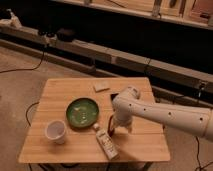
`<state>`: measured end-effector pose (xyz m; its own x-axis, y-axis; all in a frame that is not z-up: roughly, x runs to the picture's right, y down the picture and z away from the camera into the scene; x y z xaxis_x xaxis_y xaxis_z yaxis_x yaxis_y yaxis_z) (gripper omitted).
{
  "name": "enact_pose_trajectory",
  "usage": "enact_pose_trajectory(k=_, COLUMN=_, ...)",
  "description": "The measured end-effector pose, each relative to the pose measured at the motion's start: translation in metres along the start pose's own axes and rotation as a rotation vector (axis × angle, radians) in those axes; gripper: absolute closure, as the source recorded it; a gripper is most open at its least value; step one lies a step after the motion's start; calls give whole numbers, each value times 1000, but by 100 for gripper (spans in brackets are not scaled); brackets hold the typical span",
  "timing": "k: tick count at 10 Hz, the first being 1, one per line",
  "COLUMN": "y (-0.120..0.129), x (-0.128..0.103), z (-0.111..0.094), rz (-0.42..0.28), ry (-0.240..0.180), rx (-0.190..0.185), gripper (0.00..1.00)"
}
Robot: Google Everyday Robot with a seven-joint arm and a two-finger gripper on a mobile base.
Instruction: Drag the pepper across the table
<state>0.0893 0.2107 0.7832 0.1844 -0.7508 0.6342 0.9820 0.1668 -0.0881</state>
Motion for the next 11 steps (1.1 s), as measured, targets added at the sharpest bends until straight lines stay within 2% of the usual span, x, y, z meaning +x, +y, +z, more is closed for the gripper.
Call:
enact_pose_trajectory(k=2, y=-5, x=15, z=3, rz=-5, ry=34, rx=14, gripper=20)
enact_pose_trajectory(k=5, y=-3, x=26, z=25, rz=4, ry=51, rx=55, gripper=22)
enact_pose_trajectory(k=6, y=-3, x=28, z=29, rz=9, ry=54, rx=65, gripper=27)
enact_pose_trajectory(k=8, y=-3, x=34, z=37, rz=7, ry=59, rx=75, gripper=47)
enact_pose_trajectory(k=11, y=-8, x=41, z=41, rz=-16, ry=65, rx=64, gripper=78)
